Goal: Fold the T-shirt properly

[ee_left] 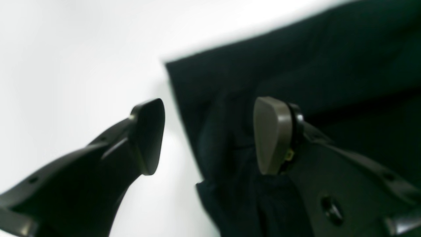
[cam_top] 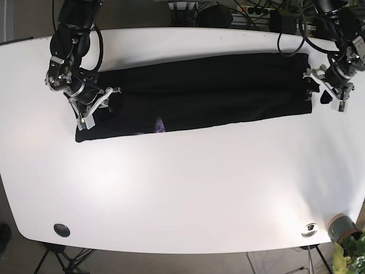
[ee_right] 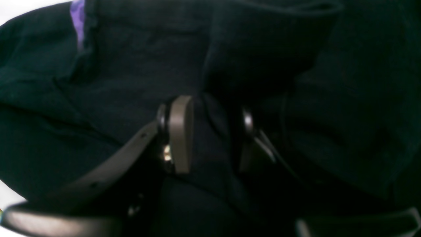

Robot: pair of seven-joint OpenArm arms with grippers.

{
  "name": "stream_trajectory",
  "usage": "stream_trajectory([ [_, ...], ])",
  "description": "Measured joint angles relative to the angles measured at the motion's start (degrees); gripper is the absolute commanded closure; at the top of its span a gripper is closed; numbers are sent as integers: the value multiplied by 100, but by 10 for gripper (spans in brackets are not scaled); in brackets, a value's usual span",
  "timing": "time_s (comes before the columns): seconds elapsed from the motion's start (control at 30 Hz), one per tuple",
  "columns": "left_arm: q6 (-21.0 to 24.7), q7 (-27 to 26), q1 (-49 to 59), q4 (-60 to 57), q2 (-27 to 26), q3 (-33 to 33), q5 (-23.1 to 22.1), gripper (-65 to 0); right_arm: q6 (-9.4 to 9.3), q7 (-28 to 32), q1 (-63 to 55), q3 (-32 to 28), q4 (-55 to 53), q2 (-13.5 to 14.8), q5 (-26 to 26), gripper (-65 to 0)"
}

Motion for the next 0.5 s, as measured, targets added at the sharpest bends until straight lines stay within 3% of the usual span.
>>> stream_trajectory([
  [0.13,15,981,35,4,7,-435,-494,-406,-2,4,0,4,0,-24,-13,-189],
  [0.23,4,1237,17,-9,4,-774,-907,-407,-2,9,2,2,2,-33,-9,-189],
  [0.5,4,1600,37,-555,9,-935,-1392,-408,-2,9,2,0,2,-35,-9,-189],
])
